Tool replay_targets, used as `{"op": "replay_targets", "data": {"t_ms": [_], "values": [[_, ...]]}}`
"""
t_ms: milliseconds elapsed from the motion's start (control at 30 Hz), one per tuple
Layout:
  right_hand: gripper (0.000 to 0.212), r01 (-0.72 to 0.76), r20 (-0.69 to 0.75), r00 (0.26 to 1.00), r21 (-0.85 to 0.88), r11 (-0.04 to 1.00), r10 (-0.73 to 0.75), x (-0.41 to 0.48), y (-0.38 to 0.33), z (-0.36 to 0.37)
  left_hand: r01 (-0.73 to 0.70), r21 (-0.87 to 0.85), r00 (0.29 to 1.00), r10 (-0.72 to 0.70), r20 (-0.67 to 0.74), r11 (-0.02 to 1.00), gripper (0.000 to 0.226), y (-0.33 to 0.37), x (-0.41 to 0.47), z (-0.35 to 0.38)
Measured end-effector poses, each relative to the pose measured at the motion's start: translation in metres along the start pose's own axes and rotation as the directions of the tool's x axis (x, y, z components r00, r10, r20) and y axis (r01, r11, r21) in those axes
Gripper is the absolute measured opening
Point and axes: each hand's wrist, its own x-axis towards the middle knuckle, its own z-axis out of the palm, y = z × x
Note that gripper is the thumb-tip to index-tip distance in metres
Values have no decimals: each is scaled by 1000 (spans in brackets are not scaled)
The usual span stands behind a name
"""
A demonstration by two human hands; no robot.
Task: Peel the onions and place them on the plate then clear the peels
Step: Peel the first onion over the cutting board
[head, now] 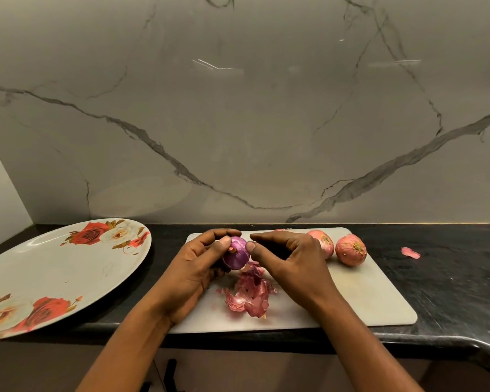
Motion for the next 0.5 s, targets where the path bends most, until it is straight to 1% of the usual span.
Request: {"op": "replay_targets", "data": {"t_ms": [67,133,300,433,500], "values": [[37,8,13,1000,-13,1000,-8,-1,-1,-1,-9,27,1000,9,13,1000,34,1,-2,2],[39,10,34,999,4,1000,-10,-1,-2,-1,-10,56,1000,9,26,998,33,2,-3,1],[25,30,82,996,45,999,-34,-1,-1,-2,-9,73,1000,7,26,997,31,0,-1,-2],[22,56,80,995,27,998,-58,-2,-1,-2,-19,73,999,17,30,997,35,-1,0,-1],[20,94,73,993,-26,995,-92,-3,-3,-1,-17,81,999,14,47,997,34,-3,0,-1]]}}
